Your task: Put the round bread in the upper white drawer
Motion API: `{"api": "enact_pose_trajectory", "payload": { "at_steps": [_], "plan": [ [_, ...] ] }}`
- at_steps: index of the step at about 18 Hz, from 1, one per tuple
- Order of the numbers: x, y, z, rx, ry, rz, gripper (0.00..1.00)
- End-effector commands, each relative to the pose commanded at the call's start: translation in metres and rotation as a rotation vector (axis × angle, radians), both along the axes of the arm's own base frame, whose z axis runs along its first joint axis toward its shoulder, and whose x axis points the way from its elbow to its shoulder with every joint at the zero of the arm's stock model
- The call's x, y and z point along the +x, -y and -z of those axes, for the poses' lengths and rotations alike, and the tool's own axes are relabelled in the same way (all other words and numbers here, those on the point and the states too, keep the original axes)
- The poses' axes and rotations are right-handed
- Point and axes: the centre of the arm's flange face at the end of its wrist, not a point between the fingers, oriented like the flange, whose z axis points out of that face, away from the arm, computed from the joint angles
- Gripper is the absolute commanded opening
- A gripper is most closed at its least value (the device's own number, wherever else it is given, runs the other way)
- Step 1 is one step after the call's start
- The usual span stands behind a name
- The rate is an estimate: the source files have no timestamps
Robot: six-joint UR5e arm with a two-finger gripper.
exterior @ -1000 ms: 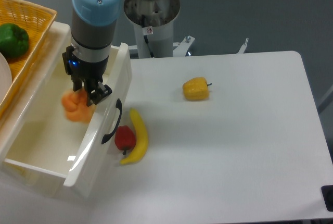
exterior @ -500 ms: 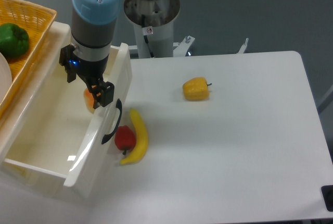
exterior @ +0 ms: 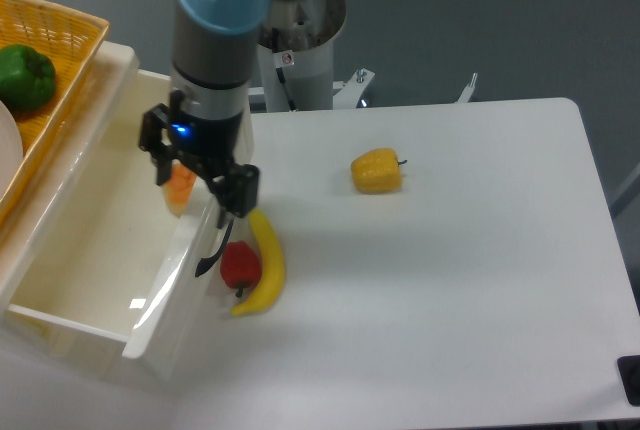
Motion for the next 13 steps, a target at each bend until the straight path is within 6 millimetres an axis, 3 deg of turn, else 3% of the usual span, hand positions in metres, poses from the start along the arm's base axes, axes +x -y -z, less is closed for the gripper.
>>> {"api": "enact_pose_trajectory", "payload": {
  "at_steps": [8, 13],
  "plan": [
    [-0.090, 0.039, 0.030, -0.128, -0.136, 0.002, 1.00],
    [-0.146, 0.055, 0.077, -0.196, -0.099, -0.012, 1.00]
  ]
}}
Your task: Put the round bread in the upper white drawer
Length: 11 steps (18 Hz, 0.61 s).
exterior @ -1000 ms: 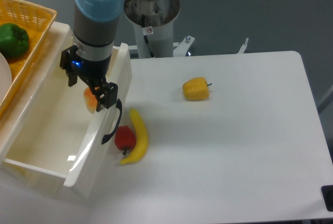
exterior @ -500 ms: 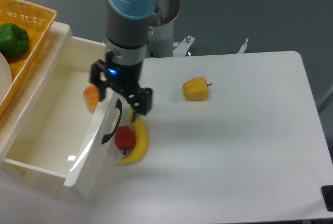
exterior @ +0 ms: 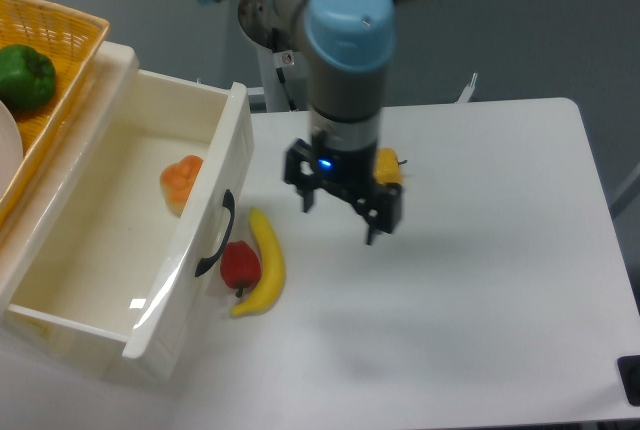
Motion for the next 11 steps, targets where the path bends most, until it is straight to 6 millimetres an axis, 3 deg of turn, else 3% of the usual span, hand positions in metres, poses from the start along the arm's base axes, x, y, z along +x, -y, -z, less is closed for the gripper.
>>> {"api": "enact_pose_trajectory", "payload": {
  "at_steps": [4, 8, 11],
  "plan": [
    [-0.034, 0.009, 0.037, -0.097, 0.009, 0.131, 1.00],
    [-0.063, 0.014, 0.055, -0.110, 0.022, 0.150, 1.00],
    [-0.080, 0.009, 0.082, -0.123, 0.046, 0.152, 1.00]
  ]
}}
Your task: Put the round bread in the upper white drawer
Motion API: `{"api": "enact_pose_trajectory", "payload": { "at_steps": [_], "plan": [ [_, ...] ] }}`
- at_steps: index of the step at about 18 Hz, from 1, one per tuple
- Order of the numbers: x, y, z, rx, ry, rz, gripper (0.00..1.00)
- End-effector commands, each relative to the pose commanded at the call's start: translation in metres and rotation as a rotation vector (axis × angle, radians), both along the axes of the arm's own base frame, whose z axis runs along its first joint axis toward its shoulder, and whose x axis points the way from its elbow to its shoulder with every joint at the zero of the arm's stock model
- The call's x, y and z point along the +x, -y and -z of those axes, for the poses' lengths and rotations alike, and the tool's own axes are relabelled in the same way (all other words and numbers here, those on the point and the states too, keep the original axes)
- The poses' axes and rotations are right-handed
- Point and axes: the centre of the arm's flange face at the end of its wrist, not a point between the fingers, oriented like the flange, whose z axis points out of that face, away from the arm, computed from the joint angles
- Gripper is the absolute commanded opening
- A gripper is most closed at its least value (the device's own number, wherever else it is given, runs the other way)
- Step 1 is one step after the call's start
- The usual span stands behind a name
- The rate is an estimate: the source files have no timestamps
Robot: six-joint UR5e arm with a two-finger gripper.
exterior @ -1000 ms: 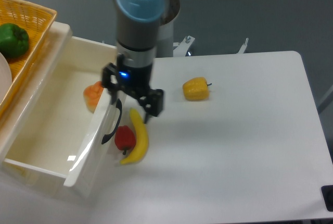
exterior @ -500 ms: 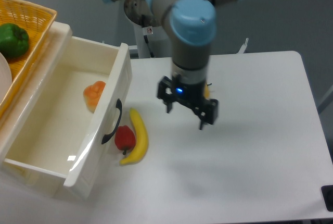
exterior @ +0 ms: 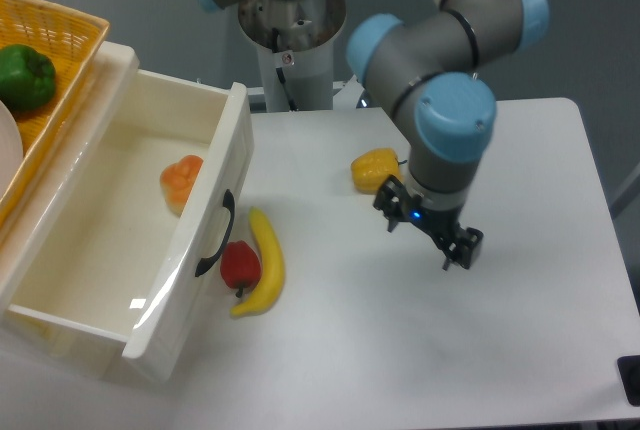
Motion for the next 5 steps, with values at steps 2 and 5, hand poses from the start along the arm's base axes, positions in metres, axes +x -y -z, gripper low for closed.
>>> {"api": "enact_pose_trajectory", "payload": {
  "at_steps": [2, 5],
  "plan": [
    [-0.010, -0.001, 0.017, -0.010, 0.016, -0.006, 1.00],
    [-0.015, -0.002, 0.025, -0.010, 0.016, -0.009, 1.00]
  ]
}}
